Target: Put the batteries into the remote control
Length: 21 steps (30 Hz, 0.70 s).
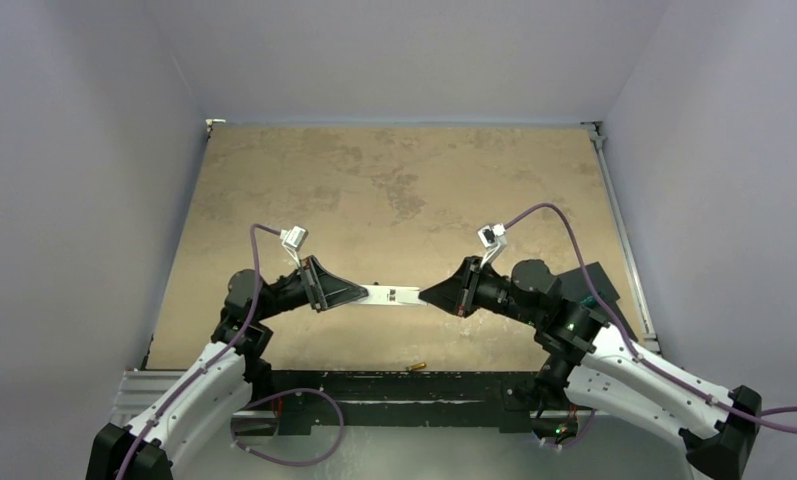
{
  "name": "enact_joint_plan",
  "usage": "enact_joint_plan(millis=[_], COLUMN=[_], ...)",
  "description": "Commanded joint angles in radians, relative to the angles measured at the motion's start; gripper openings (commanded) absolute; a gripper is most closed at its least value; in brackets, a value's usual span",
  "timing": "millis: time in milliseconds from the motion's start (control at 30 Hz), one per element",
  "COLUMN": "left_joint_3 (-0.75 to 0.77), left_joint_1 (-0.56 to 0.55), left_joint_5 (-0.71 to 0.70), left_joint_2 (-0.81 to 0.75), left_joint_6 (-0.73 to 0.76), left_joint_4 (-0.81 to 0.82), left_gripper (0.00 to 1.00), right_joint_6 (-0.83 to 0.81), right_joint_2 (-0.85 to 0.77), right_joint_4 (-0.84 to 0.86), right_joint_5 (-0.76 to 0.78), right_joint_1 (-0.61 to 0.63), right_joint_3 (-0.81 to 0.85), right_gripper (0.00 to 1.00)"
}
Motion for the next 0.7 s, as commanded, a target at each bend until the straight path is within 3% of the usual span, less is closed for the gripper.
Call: enact_joint_plan(millis=[0, 267, 667], left_joint_3=[0.055, 0.083, 0.23], left_joint_1=[0.002, 0.002, 0.002], left_joint_5=[-0.003, -0.038, -0.157], left_joint_2=[-0.011, -0.018, -0.027], left_joint_6=[0.041, 0.126, 0.377], left_joint_4=[0.006, -0.144, -0.544], left_gripper=[0.0, 0.0, 0.0], right_joint_6=[-0.019, -0.035, -0.101], right_joint_2=[-0.026, -0.069, -0.054], right_joint_4=[-0.034, -0.125, -0.276], right_joint_5=[0.035, 0.082, 0.197], right_joint_1=[-0.002, -0.002, -0.002], right_joint_3=[0.021, 0.051, 0.123], right_gripper=[0.04, 0.01, 0.0])
